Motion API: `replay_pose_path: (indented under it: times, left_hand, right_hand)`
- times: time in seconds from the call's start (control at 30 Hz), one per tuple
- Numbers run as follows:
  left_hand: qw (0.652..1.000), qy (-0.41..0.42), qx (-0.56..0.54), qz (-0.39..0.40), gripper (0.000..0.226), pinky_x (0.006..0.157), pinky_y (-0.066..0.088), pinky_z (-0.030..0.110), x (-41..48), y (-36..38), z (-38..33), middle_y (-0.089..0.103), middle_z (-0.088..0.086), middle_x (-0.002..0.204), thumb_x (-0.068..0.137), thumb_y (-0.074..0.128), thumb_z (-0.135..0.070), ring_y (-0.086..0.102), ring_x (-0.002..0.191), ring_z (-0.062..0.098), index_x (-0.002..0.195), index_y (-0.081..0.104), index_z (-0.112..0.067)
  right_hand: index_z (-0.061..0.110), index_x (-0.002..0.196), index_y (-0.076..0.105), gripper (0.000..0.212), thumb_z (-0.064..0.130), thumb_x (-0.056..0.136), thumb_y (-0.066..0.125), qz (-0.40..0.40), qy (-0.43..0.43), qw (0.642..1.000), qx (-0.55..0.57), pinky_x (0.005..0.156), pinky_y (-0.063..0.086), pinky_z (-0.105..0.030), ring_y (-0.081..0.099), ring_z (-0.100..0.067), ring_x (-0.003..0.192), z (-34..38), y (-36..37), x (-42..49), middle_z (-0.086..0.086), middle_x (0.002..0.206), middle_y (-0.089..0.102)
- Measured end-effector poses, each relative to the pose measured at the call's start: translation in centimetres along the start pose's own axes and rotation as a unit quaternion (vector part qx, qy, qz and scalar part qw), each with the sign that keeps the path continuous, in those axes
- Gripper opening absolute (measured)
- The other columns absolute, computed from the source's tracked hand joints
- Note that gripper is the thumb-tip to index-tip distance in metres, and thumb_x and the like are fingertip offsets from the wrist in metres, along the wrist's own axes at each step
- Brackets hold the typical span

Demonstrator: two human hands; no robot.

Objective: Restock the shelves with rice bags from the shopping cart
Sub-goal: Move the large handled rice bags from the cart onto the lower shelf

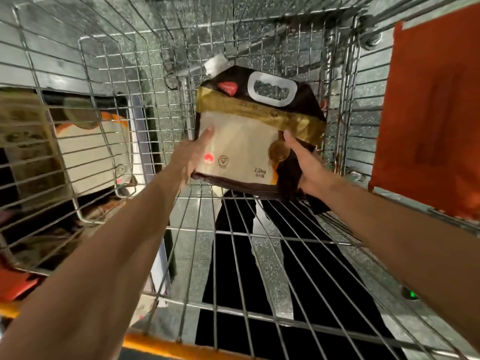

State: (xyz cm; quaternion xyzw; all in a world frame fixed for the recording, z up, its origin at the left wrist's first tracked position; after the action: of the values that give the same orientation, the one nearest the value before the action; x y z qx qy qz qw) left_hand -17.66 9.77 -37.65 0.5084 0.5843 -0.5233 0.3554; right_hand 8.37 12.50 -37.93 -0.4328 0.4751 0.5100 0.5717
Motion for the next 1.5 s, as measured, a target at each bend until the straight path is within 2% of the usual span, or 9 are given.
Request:
replay_pose_path:
  times: [0.17,0.5,0.6,0.7,0.83,1.03,1.2,1.27,1.5]
  left_hand:
    - [0.999,0.023,0.017,0.028,0.091,0.107,0.035,0.047,-1.2,0.5,-1.4,0.048,0.012,0.148,0.079,0.048,-0.08,0.043,0.137,0.035,0.138,0.054,-0.011]
    - [0.989,-0.008,0.009,0.151,0.106,0.115,0.013,0.068,-0.1,0.8,-2.4,0.026,0.008,0.162,0.061,0.057,-0.092,0.02,0.149,0.036,0.15,0.036,-0.036]
    - [0.99,-0.057,-0.013,0.128,0.12,0.078,0.06,0.05,-0.4,0.8,-2.4,0.049,0.018,0.145,0.043,0.067,-0.09,0.06,0.115,0.043,0.143,0.047,-0.026]
    - [0.984,-0.066,-0.027,0.163,0.097,0.051,0.057,0.029,-1.2,1.2,-2.8,0.038,0.017,0.153,0.064,0.062,-0.078,0.059,0.113,0.037,0.146,0.043,-0.03]
    - [0.982,-0.076,0.007,0.173,0.098,0.089,0.055,0.052,-1.5,1.6,-3.1,0.034,0.006,0.155,0.056,0.072,-0.08,0.048,0.128,0.044,0.142,0.045,-0.042]
    - [0.991,0.02,0.105,0.085,0.057,0.114,0.024,0.058,-4.2,0.9,-5.1,0.056,0.007,0.14,0.077,0.066,-0.063,0.04,0.139,0.031,0.114,0.067,-0.019]
    - [0.994,0.084,0.073,0.021,0.051,0.1,0.048,0.045,-10.8,-3.1,-6.0,0.072,0.006,0.11,0.063,0.079,-0.06,0.064,0.106,0.025,0.088,0.069,-0.017]
    - [0.991,0.127,0.044,0.017,0.058,0.077,0.058,0.033,-14.1,-5.4,-6.2,0.075,0.004,0.097,0.058,0.082,-0.058,0.07,0.086,0.016,0.095,0.071,-0.014]
    - [0.951,0.304,-0.036,-0.038,0.02,0.066,0.051,0.013,-29.8,-13.3,-7.3,0.076,0.001,0.079,0.076,0.083,-0.02,0.07,0.071,0.006,0.087,0.076,-0.004]
  right_hand:
    - [0.032,0.127,0.06,0.108,0.078,0.033,0.083,-0.001,0.011,0.999,-0.038,0.109,0.036,-0.056,0.055,-0.024,0.125,0.1,-0.9,1.0,0.002,0.13,0.063]
    - [0.028,0.124,0.064,0.097,0.074,0.042,0.084,0.031,0.01,0.996,-0.086,0.111,0.036,-0.052,0.059,-0.023,0.121,0.5,-1.4,2.1,0.003,0.124,0.068]
    - [0.022,0.117,0.066,0.078,0.065,0.055,0.083,0.034,0.01,0.994,-0.104,0.104,0.046,-0.044,0.064,-0.021,0.111,0.6,-0.7,1.5,0.0,0.117,0.07]
    - [0.024,0.1,0.062,0.043,0.054,0.073,0.076,0.035,-0.016,0.989,-0.145,0.095,0.046,-0.035,0.062,-0.017,0.103,0.7,-0.5,1.0,0.002,0.106,0.066]
    - [0.025,0.087,0.059,0.025,0.045,0.08,0.074,0.066,-0.019,0.986,-0.155,0.084,0.049,-0.031,0.063,-0.013,0.089,1.1,-0.2,0.1,0.004,0.093,0.067]
    - [0.022,0.087,0.064,0.024,0.038,0.077,0.079,0.052,-0.056,0.984,-0.158,0.058,0.052,-0.02,0.068,-0.013,0.081,2.0,-0.2,-2.4,0.004,0.085,0.072]
    - [0.02,0.095,0.068,0.045,0.047,0.064,0.086,0.058,-0.115,0.978,-0.165,0.095,0.053,-0.04,0.068,-0.023,0.101,4.0,1.4,-8.3,0.001,0.1,0.073]
    - [0.022,0.087,0.064,0.034,0.045,0.069,0.083,0.056,-0.144,0.974,-0.163,0.087,0.055,-0.032,0.068,-0.012,0.088,5.5,2.3,-11.8,0.005,0.091,0.072]
    - [0.011,0.113,0.067,0.034,0.029,0.084,0.067,0.212,-0.209,0.955,0.002,0.059,0.057,-0.025,0.073,-0.014,0.078,6.4,7.6,-25.0,-0.002,0.092,0.076]
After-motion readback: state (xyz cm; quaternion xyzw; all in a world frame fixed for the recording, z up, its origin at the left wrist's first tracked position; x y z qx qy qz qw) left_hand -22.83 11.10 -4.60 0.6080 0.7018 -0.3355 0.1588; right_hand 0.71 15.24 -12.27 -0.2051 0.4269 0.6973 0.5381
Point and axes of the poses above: each hand's wrist, its own x-axis towards the middle knuckle, its own y-axis out of the palm, z = x × y, the point moved 4 cm from there along x, towards the middle knuckle
